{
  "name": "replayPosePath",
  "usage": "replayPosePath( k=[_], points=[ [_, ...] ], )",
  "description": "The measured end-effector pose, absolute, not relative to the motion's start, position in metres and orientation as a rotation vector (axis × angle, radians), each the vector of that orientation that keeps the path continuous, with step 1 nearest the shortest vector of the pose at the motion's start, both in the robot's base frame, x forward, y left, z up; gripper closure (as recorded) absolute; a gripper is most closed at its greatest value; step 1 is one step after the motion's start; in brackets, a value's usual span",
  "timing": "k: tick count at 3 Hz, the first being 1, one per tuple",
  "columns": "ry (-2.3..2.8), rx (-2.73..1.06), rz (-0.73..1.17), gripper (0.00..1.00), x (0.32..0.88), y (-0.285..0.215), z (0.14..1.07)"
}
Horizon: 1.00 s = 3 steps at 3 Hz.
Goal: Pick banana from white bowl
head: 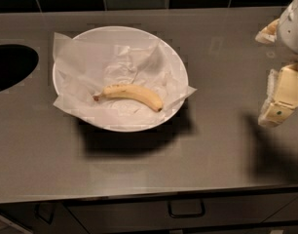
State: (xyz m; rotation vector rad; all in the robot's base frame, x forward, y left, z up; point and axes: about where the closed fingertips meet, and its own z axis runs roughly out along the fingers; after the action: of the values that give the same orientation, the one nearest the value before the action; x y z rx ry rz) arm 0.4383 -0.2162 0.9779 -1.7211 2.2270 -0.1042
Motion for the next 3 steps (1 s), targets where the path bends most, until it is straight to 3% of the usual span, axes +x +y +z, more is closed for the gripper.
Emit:
replayPosePath(
  k=[2,3],
  points=[
    [2.17,-1.762,-0.099,0.0,0.456,-0.198,0.975],
    [2.073,-1.857,-0.037,0.0,0.491,-0.149,0.966]
  ],
)
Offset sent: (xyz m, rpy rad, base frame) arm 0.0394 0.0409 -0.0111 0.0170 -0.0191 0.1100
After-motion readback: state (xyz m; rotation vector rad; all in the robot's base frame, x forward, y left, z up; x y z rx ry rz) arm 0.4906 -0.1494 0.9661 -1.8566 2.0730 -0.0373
